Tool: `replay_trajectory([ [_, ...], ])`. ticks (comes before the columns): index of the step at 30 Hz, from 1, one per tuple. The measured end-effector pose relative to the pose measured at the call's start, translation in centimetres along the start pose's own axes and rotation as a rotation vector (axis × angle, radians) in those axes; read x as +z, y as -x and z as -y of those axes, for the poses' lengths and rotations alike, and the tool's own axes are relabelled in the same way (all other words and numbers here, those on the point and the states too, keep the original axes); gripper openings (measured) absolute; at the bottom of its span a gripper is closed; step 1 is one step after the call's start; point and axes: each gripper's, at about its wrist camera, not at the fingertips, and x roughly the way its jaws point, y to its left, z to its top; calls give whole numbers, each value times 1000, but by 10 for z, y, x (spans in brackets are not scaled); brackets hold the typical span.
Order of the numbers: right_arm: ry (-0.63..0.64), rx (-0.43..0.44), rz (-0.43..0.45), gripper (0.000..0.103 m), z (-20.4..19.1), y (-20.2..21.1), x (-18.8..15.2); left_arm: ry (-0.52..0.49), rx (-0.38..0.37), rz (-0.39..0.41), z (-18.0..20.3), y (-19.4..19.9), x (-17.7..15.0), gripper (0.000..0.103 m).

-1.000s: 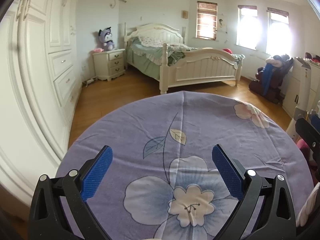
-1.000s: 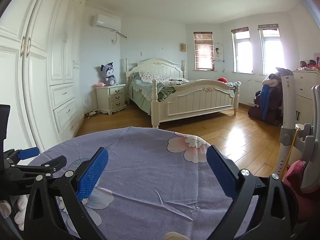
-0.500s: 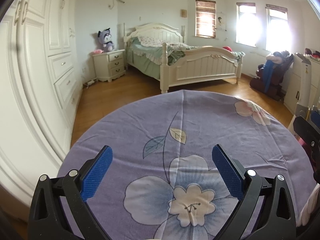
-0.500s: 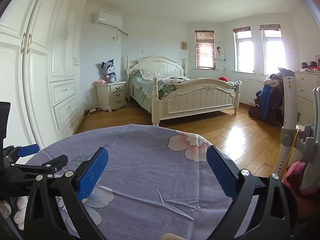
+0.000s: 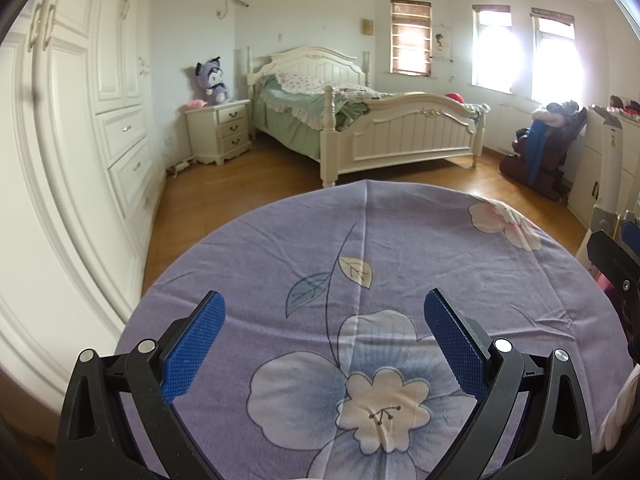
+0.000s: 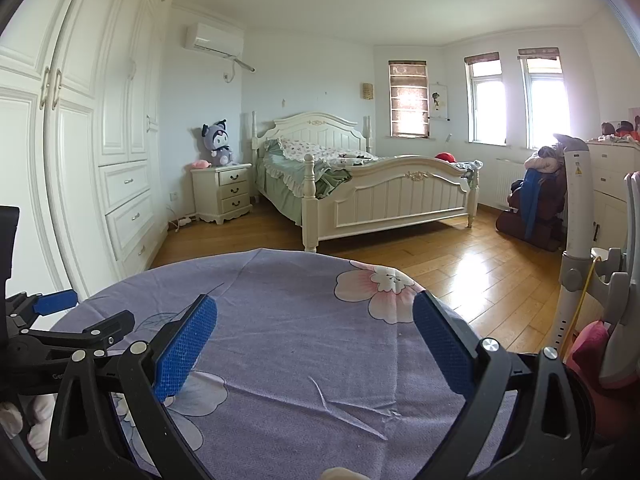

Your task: Collect trash

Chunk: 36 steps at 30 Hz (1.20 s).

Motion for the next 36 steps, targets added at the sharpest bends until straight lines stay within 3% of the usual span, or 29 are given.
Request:
replay_trajectory([
  [36, -8, -7, 5, 97, -4, 2, 3, -6, 2, -1, -2, 1, -2, 98],
])
